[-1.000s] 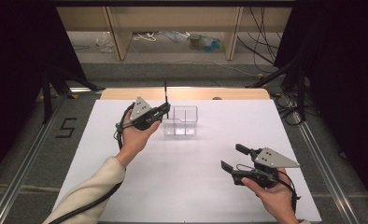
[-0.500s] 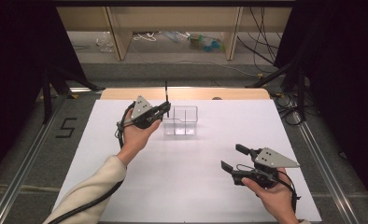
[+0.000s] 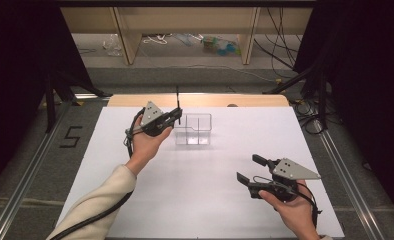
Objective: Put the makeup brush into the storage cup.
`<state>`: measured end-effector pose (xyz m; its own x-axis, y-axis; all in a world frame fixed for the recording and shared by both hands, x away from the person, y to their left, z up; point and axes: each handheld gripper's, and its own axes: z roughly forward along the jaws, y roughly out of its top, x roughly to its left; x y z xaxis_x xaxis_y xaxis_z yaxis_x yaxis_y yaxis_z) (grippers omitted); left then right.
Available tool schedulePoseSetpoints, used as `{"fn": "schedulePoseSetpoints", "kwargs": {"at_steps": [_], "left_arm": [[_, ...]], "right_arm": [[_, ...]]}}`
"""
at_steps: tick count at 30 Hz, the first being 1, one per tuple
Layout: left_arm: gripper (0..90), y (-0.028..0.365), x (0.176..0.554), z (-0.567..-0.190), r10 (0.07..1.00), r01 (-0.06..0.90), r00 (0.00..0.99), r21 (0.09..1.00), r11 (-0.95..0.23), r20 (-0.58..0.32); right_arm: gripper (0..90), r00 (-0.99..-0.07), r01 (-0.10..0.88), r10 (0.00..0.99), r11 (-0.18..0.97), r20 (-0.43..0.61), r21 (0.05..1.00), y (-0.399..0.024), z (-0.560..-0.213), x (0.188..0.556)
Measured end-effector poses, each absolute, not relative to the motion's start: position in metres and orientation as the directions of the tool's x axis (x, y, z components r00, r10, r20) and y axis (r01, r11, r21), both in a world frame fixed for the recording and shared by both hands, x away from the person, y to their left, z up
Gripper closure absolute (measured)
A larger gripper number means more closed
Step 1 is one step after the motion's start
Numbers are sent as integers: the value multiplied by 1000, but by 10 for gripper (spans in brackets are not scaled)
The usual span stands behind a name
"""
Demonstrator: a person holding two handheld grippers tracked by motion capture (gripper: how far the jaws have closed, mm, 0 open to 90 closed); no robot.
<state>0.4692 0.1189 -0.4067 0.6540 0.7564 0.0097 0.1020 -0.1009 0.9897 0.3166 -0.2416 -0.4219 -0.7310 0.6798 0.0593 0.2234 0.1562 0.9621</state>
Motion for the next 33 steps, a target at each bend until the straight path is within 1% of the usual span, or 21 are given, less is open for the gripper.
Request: {"fn": "schedulePoseSetpoints", "kwargs": {"at_steps": [5,6,7,8,10,12,18,19,20,22,24,31,33], "left_arm": [[852,119,471,-407,757,103,653,989,-105,12],[852,119,471,-407,757,104,653,989,-103,10],[852,119,471,-407,758,105,652,989,-103,10],[852,119,472,-407,759,104,652,989,-100,8],[852,119,472,-408,760,106,650,989,-101,8],[852,118,472,-408,758,105,652,989,-106,12],[852,118,473,-406,757,100,653,989,-107,16],[853,117,474,-406,757,100,653,989,-106,15],[852,117,474,-406,757,101,653,989,-105,14],[852,117,474,-407,758,100,652,990,-104,13],[852,117,475,-407,758,99,652,990,-103,14],[852,116,476,-408,758,99,652,989,-108,18],[852,116,476,-408,759,101,651,989,-107,15]], "right_arm": [[208,-732,195,681,163,32,967,-242,-422,318],[208,-732,195,681,164,32,967,-242,-422,318],[208,-732,222,679,158,58,962,-242,-422,317],[208,-729,197,683,167,30,966,-242,-422,318],[208,-730,200,683,169,31,965,-242,-422,318],[208,-730,225,682,165,54,960,-242,-422,316],[208,-731,200,682,171,30,965,-242,-422,318],[207,-731,222,681,168,50,960,-242,-422,317],[208,-730,225,681,166,53,960,-242,-422,317],[208,-731,200,682,171,30,965,-242,-422,318],[207,-730,226,681,167,53,960,-242,-422,316],[207,-727,222,684,163,52,961,-241,-423,317],[207,-728,200,685,168,32,965,-241,-423,318]]}}
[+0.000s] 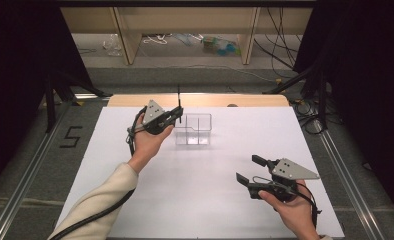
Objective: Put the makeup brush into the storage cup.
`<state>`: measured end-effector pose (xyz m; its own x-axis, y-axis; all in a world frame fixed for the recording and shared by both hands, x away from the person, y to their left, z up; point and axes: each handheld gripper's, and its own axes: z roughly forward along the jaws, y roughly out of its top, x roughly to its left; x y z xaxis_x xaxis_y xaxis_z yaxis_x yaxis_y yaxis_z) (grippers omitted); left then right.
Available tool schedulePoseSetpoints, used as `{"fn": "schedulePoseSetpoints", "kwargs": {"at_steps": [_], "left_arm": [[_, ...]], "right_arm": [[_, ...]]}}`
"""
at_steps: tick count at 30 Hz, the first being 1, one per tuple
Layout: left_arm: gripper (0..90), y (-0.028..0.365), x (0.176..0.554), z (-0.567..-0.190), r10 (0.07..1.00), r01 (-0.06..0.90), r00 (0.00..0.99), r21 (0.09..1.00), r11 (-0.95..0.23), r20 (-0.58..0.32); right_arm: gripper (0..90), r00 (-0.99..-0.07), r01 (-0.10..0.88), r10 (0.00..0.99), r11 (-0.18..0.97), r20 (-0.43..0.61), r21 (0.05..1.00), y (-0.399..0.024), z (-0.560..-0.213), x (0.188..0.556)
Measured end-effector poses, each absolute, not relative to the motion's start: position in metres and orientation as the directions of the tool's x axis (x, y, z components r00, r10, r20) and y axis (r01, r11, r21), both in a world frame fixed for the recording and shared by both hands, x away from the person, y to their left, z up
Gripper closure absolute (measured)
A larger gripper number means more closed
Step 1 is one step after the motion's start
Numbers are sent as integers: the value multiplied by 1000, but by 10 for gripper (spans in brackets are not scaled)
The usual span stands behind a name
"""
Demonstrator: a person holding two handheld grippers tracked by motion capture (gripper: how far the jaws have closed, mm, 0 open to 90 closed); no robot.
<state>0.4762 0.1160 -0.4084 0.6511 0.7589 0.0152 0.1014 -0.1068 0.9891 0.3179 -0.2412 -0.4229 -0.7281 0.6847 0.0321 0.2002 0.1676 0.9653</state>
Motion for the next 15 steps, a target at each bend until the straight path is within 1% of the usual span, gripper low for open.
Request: {"fn": "schedulePoseSetpoints", "kwargs": {"at_steps": [2,6,7,8,15], "left_arm": [[853,116,477,-408,759,101,650,989,-108,16],[852,116,478,-409,760,101,650,989,-109,17],[852,116,478,-409,759,102,651,989,-107,15],[852,116,479,-409,760,103,650,989,-106,14],[852,116,480,-410,763,106,647,989,-108,14]], "right_arm": [[208,-728,223,684,164,53,961,-241,-423,316],[207,-728,224,684,163,54,961,-241,-423,316],[207,-728,222,684,164,51,961,-241,-423,317],[207,-728,199,685,169,30,965,-241,-423,318],[207,-729,199,684,169,30,965,-241,-423,318]]}}
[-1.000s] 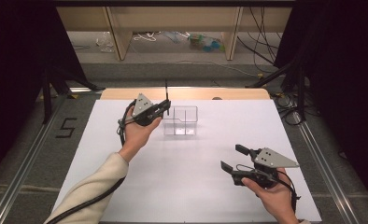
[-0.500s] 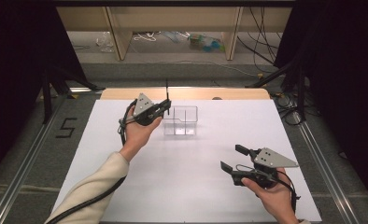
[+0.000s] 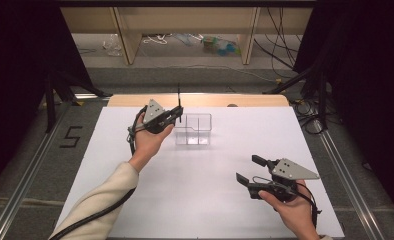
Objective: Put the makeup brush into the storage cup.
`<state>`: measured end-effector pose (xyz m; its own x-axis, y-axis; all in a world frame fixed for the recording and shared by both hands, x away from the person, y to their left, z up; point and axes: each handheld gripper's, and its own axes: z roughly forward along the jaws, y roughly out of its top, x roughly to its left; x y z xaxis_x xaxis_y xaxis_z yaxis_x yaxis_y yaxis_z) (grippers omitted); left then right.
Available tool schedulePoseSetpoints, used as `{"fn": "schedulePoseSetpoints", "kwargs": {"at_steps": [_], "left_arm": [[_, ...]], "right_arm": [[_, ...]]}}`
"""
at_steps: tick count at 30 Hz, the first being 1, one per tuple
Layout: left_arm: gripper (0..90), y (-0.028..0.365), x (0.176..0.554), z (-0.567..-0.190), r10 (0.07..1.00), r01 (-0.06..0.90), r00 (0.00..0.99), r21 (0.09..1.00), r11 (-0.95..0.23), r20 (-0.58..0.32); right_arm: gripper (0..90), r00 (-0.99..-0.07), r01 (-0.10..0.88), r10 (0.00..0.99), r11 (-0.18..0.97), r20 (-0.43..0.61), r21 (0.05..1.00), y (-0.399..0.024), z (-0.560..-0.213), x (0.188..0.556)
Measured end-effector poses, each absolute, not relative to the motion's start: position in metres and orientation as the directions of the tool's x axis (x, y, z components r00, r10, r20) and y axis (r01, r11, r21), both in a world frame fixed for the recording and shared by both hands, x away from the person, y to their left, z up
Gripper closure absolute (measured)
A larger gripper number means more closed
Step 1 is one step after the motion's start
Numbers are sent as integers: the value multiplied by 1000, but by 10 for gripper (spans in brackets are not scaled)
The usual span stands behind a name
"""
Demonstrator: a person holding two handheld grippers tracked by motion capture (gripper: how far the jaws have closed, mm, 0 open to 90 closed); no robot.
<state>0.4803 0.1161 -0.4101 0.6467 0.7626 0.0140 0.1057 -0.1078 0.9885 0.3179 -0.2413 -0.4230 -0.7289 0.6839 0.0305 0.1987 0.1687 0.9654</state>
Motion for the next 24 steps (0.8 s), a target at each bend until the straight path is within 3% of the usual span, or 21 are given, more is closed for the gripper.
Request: {"fn": "schedulePoseSetpoints", "kwargs": {"at_steps": [24], "left_arm": [[852,116,486,-413,767,111,642,988,-109,13]], "right_arm": [[207,-737,195,675,163,35,967,-241,-424,319]]}}
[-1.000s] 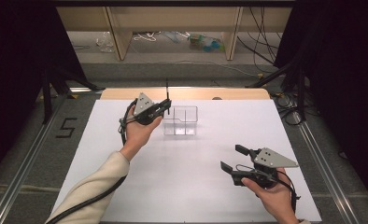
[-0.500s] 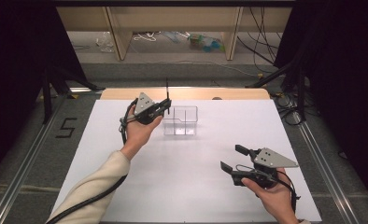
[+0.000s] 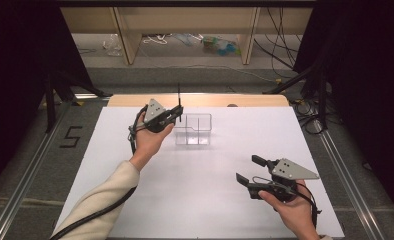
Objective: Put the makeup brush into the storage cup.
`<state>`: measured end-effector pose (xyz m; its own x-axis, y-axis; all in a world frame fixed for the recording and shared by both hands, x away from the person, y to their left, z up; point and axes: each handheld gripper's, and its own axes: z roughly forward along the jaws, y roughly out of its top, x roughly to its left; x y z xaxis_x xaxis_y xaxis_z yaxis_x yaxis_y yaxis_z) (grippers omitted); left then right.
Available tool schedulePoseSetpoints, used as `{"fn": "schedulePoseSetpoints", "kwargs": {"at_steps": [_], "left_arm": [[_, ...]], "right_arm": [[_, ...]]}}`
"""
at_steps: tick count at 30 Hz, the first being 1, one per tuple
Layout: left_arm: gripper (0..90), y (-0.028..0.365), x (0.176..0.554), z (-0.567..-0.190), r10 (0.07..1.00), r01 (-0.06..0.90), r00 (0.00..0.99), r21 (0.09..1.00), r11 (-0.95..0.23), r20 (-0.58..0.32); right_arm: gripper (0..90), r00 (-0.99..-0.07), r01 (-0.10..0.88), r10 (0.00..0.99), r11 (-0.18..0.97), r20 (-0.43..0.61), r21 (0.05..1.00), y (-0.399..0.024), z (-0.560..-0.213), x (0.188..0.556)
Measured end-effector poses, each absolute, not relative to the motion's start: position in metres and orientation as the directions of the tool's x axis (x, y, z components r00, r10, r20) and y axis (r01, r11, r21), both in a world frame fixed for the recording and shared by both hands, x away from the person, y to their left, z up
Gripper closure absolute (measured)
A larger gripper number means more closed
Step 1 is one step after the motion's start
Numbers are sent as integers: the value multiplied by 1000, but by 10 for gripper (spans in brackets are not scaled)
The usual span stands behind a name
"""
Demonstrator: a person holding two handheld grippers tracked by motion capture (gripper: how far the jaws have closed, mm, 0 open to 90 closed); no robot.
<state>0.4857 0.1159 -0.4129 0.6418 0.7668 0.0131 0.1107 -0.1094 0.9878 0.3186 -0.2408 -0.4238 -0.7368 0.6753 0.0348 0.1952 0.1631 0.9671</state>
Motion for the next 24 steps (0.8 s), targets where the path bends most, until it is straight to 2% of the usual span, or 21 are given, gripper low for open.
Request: {"fn": "schedulePoseSetpoints", "kwargs": {"at_steps": [19,24], "left_arm": [[852,116,491,-419,772,120,636,986,-114,12],[852,116,492,-421,773,124,634,985,-118,13]], "right_arm": [[207,-739,228,670,153,69,961,-240,-424,317],[207,-739,199,672,163,38,966,-241,-424,319]]}}
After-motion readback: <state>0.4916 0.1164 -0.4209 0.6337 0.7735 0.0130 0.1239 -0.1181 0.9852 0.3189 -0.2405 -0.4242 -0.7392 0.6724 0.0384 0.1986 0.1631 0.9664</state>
